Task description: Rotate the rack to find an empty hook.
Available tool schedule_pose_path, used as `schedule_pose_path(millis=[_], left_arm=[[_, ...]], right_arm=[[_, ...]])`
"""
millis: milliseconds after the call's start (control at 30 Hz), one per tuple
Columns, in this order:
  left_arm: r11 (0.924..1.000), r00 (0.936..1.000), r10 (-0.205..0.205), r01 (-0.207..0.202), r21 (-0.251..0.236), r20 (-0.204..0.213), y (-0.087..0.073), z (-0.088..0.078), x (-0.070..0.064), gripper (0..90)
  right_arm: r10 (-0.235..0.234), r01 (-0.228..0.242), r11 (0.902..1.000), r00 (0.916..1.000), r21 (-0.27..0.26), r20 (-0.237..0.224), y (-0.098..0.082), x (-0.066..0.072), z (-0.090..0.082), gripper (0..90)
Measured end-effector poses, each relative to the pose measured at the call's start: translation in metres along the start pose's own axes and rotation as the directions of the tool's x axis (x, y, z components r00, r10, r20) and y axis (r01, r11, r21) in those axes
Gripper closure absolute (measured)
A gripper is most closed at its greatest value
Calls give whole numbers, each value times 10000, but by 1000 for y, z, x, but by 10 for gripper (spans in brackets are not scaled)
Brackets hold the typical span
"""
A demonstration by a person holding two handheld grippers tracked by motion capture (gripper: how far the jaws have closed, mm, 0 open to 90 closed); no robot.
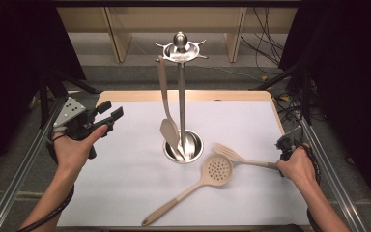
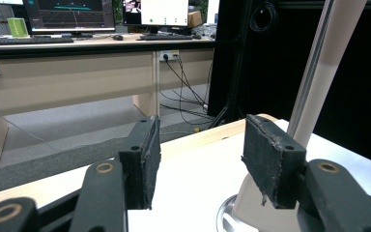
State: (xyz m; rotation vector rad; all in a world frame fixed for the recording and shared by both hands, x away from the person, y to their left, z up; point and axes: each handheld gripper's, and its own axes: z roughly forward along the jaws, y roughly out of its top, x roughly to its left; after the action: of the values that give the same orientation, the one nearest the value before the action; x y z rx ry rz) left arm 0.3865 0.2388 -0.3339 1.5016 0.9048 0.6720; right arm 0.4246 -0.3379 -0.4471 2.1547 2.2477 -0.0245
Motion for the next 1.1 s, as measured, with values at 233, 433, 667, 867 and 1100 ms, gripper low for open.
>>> schedule_pose_path(millis=[233,433,667,867,1100], left_arm=[[10000,10000,-15,14,-28,-23,0,-1,0,470],[10000,10000,-17,17,-10,-24,0,-1,1,470],[10000,10000,-22,22,-28,-34,1,-1,1,470],[10000,10000,-31,31,-61,-60,3,0,2,470],[9999,9999,-42,41,-124,-93,5,1,3,469]], right_arm=[[739,-730,9972,9957,-179,564,18,-1,1,900],[1265,-1262,9919,9914,-118,343,29,-2,-1,900],[2035,-2029,9747,9791,-934,-32,40,-1,1,900],[1954,-1955,9707,9806,-1396,-149,47,-7,2,900],[1992,-2017,9669,9794,-1564,-320,50,-13,-1,765]])
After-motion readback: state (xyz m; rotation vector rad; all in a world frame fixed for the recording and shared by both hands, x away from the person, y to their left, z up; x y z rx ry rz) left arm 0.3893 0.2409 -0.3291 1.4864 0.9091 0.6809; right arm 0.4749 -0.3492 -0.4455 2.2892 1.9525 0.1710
